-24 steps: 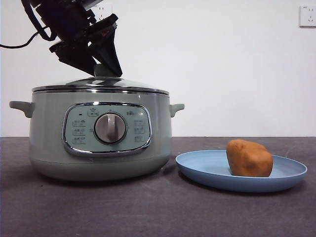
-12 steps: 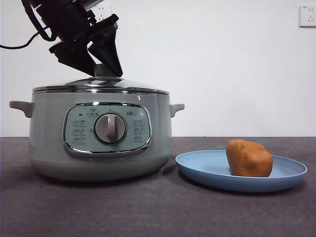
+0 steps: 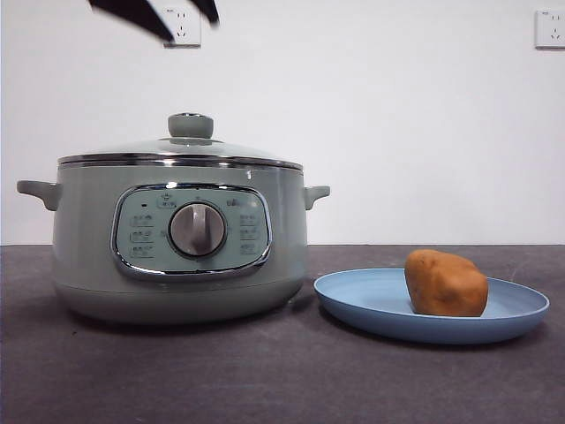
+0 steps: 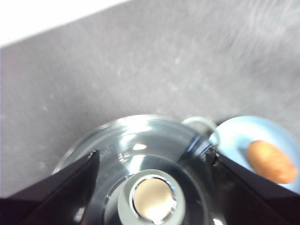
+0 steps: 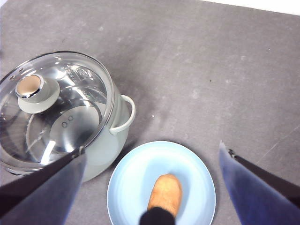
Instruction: Take the potato out from the steamer,put the potato on the plate,close the lid
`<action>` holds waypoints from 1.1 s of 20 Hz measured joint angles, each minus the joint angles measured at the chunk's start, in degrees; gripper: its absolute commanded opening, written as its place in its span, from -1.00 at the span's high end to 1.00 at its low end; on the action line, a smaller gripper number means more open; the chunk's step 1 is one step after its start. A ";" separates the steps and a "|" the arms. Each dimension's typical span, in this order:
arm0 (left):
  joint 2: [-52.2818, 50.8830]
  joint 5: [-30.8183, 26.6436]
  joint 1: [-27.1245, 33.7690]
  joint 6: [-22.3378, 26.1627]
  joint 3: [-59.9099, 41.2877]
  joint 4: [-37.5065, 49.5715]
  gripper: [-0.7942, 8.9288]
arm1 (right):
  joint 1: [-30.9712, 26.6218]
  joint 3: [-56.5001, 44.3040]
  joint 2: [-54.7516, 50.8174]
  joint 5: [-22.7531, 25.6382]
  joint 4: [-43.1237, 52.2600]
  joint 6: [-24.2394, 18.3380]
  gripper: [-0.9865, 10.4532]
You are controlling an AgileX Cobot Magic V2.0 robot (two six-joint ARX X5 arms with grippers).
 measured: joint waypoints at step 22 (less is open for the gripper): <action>-13.05 12.68 -0.02 3.93 8.83 -21.29 0.84 | 0.04 0.09 -4.48 -11.85 -3.72 -0.48 0.83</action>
